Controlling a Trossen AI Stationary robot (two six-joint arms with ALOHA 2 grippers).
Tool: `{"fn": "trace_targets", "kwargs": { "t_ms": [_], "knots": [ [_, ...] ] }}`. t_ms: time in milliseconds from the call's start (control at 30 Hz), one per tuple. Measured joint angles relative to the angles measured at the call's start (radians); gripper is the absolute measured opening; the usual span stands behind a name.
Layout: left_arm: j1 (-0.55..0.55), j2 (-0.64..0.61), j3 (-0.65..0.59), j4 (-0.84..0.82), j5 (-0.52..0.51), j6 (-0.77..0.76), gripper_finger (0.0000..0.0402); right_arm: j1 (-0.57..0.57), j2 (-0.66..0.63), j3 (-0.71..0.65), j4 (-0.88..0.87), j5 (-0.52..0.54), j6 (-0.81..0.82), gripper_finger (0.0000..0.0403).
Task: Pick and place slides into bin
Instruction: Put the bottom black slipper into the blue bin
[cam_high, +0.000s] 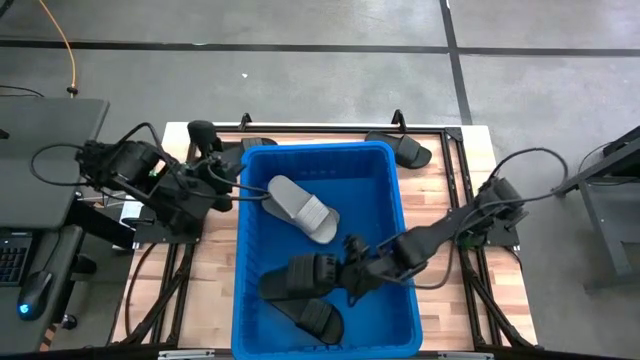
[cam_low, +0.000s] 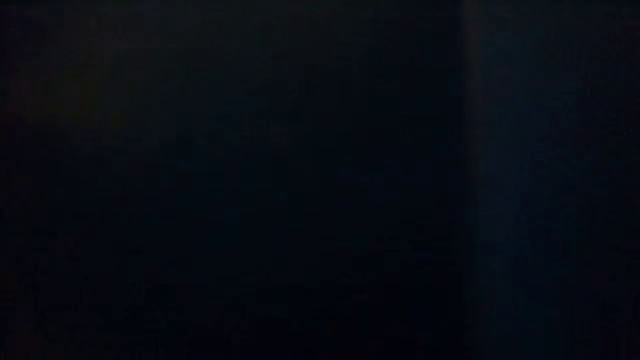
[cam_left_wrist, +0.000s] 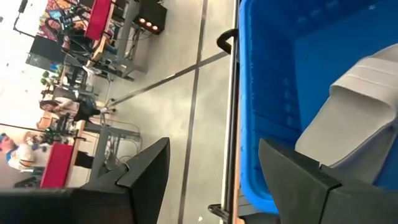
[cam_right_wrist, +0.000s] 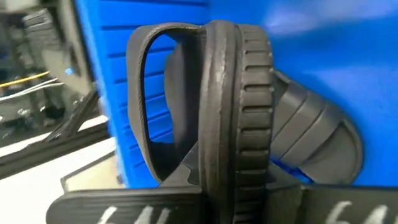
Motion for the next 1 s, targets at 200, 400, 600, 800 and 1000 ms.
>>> {"fn": "trace_targets", "kwargs": {
  "t_ms": [200,400,600,800,1000],
  "knots": [
    [0.000,-0.025,0.000,0.000,-0.005,0.062,0.0234,0.012,0.053,0.019,-0.030,-0.011,0.074,0.0014],
    [0.000,-0.045,0.000,0.000,-0.015,0.084,0.0232,0.027,0.054,0.007,-0.106,-0.020,0.076,0.0014],
    [0.000,-0.048,0.000,0.001,-0.007,0.083,0.0232,0.033,0.060,0.006,-0.127,0.028,0.047,0.0014],
    [0.000,-0.048,0.000,0.001,0.068,0.099,0.0232,0.038,0.095,0.009,0.016,0.157,0.128,0.0014],
    [0.000,-0.047,0.000,0.000,0.103,0.149,0.0232,0.037,0.178,0.006,0.117,0.072,0.237,0.0014]
  ]
}}
